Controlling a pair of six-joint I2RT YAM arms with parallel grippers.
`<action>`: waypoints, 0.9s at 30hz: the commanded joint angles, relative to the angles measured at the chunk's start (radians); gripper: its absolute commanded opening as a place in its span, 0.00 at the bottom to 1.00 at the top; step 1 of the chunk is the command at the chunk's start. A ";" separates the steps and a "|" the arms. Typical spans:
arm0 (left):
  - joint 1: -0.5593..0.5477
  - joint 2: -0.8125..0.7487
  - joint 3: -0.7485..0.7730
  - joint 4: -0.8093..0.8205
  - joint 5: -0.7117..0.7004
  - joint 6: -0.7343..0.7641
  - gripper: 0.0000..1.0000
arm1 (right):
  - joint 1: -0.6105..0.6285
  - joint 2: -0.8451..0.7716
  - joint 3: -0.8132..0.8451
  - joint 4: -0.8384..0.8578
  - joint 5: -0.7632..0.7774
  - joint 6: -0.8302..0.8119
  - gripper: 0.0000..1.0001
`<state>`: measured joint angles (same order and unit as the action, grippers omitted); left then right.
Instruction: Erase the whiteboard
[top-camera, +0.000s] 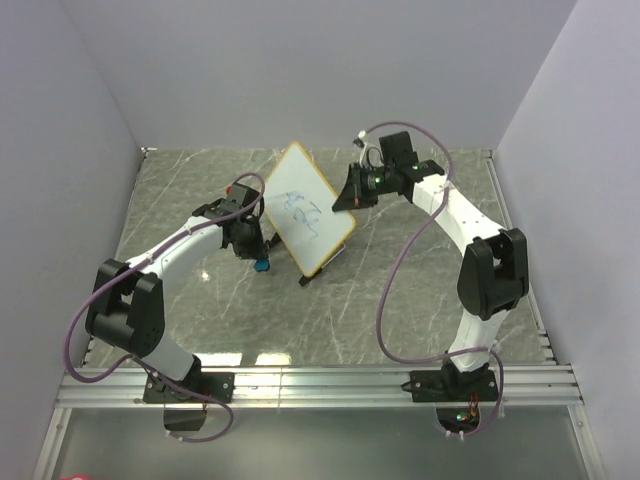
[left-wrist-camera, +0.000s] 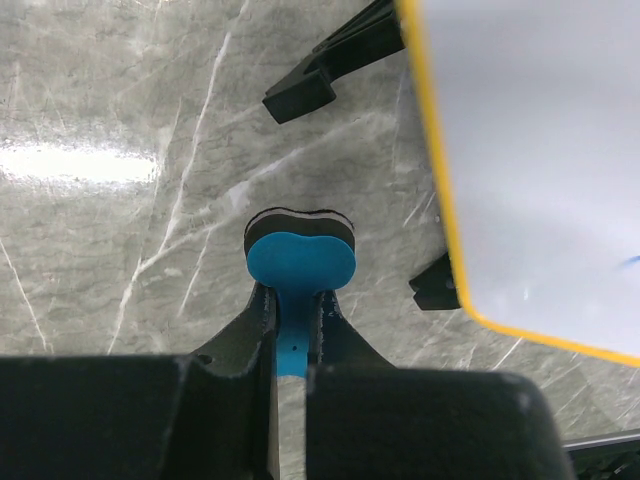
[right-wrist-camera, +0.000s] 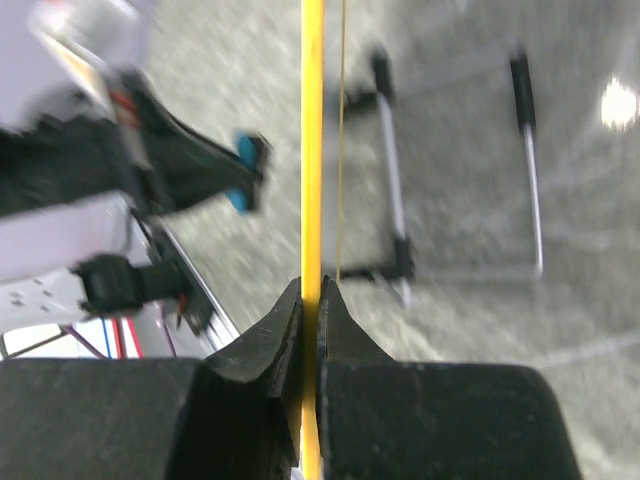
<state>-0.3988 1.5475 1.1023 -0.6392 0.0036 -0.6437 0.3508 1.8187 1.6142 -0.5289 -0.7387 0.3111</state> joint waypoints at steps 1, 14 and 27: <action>-0.005 -0.018 0.031 0.015 0.010 0.021 0.00 | -0.007 -0.102 -0.077 -0.010 -0.024 -0.066 0.00; -0.005 -0.012 0.044 0.007 0.018 0.029 0.00 | -0.058 -0.163 -0.030 -0.063 0.001 -0.101 0.00; -0.005 0.000 0.044 0.013 0.030 0.044 0.00 | -0.076 -0.196 -0.065 -0.095 0.019 -0.139 0.00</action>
<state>-0.3988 1.5478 1.1088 -0.6399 0.0151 -0.6224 0.2707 1.6608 1.5257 -0.6556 -0.6895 0.1917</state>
